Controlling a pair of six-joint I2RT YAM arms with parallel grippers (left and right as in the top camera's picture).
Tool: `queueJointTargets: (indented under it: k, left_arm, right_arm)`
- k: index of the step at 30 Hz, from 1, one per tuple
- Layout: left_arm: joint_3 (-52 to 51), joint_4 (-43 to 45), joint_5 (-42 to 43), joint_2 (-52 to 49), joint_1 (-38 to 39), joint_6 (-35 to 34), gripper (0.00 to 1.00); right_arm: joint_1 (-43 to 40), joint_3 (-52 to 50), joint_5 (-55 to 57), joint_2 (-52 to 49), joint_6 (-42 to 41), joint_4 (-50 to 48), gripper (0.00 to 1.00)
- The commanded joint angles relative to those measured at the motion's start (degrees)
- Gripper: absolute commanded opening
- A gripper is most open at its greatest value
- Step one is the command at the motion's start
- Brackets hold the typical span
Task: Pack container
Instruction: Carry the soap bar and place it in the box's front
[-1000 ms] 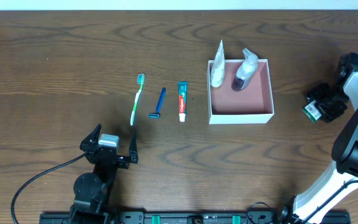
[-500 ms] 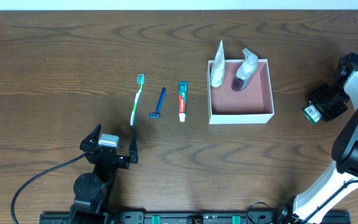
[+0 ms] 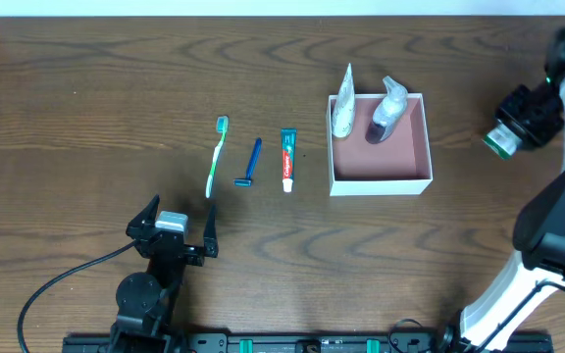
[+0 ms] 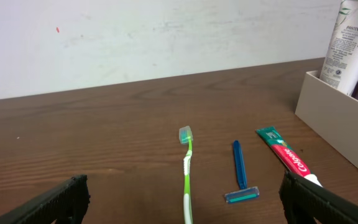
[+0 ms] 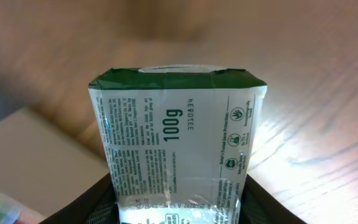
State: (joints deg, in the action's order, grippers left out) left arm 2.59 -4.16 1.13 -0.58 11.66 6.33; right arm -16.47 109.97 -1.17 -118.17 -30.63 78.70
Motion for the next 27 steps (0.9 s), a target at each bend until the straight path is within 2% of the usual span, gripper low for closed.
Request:
queueJointTargets:
  k: [1,11,18,27]
  left_arm:
    - [-1.8,-0.9,-0.1,0.3,-0.3,0.9,0.98]
    - [-1.8,-0.9,-0.1,0.3,-0.3,0.9,0.98]
    - [-1.8,-0.9,-0.1,0.3,-0.3,0.9,0.98]
    - [-1.8,-0.9,-0.1,0.3,-0.3,0.9,0.98]
  right_arm:
    - [5.7,4.2,-2.3,0.5,4.2,1.5,0.47]
    - [19.9,5.2,-1.6,0.5,7.1,1.7,0.52]
    - [23.8,3.3,3.4,0.5,7.1,2.1,0.56]
    - [24.1,-2.2,3.7,0.5,9.5,1.5,0.56]
